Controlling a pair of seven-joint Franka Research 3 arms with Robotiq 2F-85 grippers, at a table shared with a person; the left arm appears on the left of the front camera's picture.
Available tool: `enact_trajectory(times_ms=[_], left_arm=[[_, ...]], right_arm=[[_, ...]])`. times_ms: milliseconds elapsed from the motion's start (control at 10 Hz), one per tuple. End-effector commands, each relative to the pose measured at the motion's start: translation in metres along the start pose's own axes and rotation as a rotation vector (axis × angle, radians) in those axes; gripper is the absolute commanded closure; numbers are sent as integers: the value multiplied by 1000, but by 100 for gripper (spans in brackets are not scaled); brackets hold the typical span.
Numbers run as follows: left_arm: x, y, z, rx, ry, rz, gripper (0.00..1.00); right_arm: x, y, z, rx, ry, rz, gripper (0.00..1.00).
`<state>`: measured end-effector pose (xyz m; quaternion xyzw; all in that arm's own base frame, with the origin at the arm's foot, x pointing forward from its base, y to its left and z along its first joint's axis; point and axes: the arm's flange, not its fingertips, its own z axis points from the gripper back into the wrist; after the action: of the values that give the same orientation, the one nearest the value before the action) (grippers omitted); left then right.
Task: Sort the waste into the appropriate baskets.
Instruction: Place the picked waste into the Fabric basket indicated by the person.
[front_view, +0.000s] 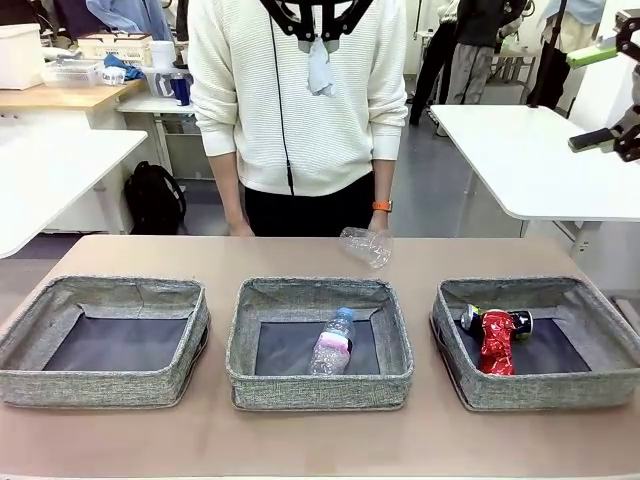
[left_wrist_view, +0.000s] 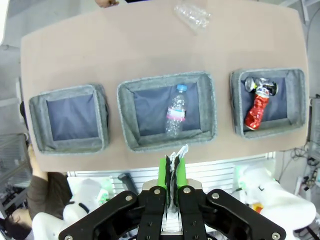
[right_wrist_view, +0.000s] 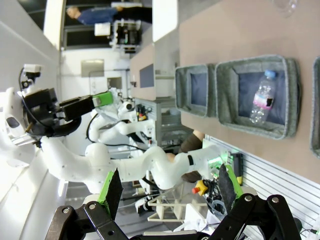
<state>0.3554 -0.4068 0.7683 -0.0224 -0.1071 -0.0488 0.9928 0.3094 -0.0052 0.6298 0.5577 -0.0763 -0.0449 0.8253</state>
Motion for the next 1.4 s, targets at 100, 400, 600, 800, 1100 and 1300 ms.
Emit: enact_trajectory(times_ms=[100, 400, 600, 800, 1100, 1300], left_arm=[[-4, 5, -1, -15, -1, 10, 94], [-4, 5, -1, -15, -1, 10, 94], [-4, 5, -1, -15, -1, 10, 94], [-4, 5, -1, -15, -1, 10, 94], [-4, 5, -1, -15, -1, 10, 94], [-4, 5, -1, -15, -1, 10, 94]], right_arm=[[0, 1, 2, 16, 4, 14, 0], [0, 1, 2, 16, 4, 14, 0], [0, 1, 2, 16, 4, 14, 0], [0, 1, 2, 16, 4, 14, 0], [0, 1, 2, 16, 4, 14, 0], [0, 1, 2, 16, 4, 14, 0]])
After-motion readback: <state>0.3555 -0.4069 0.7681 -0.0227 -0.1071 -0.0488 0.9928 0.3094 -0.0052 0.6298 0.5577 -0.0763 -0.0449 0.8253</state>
